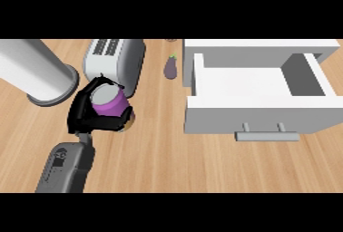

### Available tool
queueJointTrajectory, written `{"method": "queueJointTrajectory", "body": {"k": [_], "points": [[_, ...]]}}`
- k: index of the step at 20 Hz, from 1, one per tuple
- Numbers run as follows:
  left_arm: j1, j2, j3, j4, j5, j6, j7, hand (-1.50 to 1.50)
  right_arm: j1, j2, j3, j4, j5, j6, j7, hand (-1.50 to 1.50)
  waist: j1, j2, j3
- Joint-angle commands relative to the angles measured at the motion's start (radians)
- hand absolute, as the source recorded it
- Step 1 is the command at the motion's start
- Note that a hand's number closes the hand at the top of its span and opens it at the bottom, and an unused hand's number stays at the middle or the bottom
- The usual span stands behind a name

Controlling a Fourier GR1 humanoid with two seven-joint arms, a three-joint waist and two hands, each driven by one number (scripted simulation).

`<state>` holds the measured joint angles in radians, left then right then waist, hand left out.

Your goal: Pick up the can, place it into the drawer and close the drawer

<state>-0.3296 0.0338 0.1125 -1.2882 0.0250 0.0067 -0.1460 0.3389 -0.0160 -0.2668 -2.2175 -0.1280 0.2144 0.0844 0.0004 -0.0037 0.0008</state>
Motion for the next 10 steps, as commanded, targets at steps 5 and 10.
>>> {"method": "queueJointTrajectory", "body": {"k": [5, 10], "points": [[-0.185, -0.025, -0.096, -0.173, -0.028, 0.116, 0.311, 1.5, 0.001, -0.001, -0.015, -0.044, -0.01, 0.001, 0.037, -1.5, -0.008, 0.001, 0.0], [-0.293, -0.034, -0.299, -0.111, -0.025, 0.314, 0.351, 1.5, -0.076, 0.004, 0.002, -0.025, 0.03, -0.046, 0.078, -1.5, -0.012, 0.003, -0.001]]}}
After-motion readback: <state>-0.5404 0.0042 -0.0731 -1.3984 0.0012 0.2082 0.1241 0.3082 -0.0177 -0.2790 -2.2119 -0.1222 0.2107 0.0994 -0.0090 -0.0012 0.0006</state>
